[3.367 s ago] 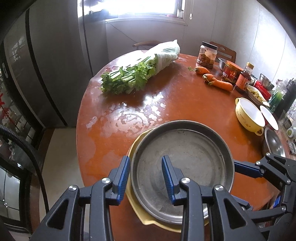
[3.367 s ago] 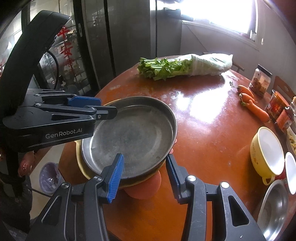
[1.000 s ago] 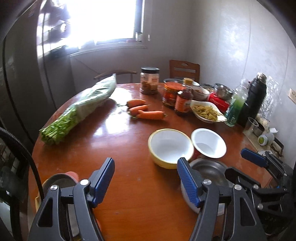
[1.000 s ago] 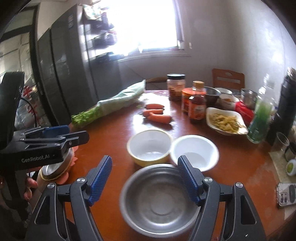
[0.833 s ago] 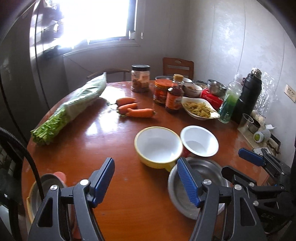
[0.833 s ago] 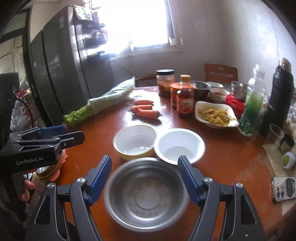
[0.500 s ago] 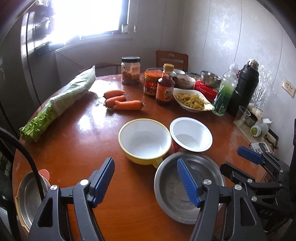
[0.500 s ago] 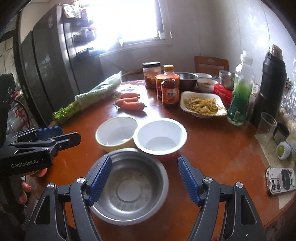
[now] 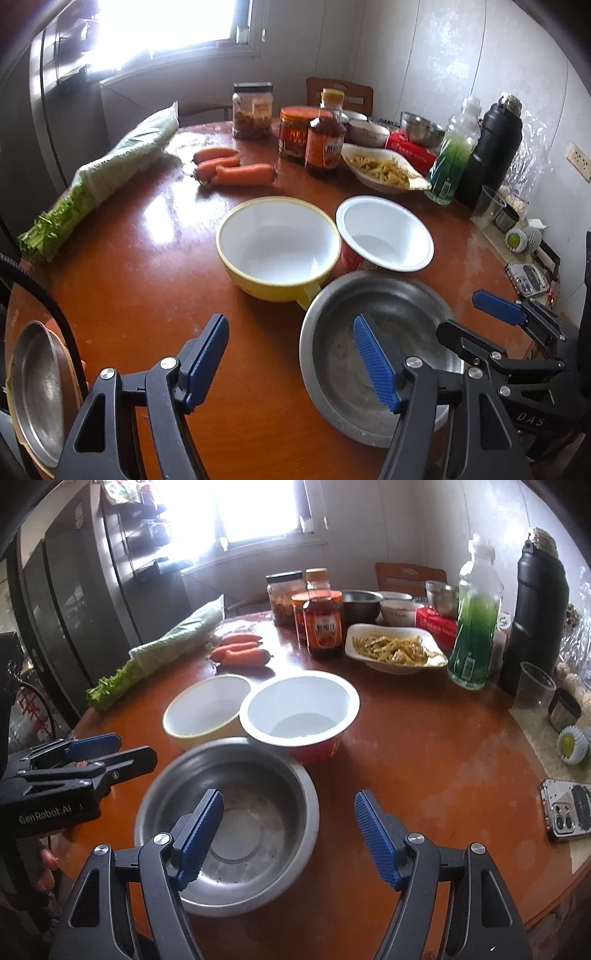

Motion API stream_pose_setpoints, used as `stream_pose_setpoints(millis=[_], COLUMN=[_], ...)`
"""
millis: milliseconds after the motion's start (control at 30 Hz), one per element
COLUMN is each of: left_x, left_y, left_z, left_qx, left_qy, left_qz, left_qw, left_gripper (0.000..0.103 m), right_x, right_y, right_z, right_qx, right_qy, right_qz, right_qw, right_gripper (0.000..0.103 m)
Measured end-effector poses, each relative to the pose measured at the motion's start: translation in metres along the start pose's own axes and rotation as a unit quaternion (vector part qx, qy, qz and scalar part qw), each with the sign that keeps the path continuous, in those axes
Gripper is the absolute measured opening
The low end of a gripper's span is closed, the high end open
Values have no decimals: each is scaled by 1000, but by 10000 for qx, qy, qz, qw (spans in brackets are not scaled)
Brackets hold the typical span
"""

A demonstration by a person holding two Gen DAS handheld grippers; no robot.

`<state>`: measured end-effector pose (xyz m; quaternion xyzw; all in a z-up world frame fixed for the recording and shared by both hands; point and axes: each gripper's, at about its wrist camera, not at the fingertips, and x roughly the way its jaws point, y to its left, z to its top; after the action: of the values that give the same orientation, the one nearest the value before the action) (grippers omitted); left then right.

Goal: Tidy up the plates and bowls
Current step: 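Grasp the steel bowl rim with the left gripper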

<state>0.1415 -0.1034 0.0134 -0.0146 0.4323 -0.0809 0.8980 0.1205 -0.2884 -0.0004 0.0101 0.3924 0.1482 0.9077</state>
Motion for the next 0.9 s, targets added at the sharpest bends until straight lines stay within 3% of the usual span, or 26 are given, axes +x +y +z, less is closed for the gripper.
stream_pose_setpoints(millis=[367, 700, 800, 900], left_x=[28, 40, 43, 46], left_y=[-3, -9, -8, -8], left_z=[-13, -15, -16, -17], left_qx=[3, 42, 30, 32], left_qy=[361, 458, 507, 565], left_qz=[-168, -204, -268, -364], left_qw=[9992, 9987, 9984, 9977], left_gripper=[70, 69, 64, 50], right_x=[21, 29, 32, 33], right_y=[-3, 3, 1, 1], right_z=[-9, -13, -13, -13], right_qx=[38, -143, -110, -84], right_qy=[208, 294, 338, 351], right_qz=[-102, -75, -39, -33], right_qw=[9997, 9994, 9994, 9993], right_gripper=[75, 54, 50, 46])
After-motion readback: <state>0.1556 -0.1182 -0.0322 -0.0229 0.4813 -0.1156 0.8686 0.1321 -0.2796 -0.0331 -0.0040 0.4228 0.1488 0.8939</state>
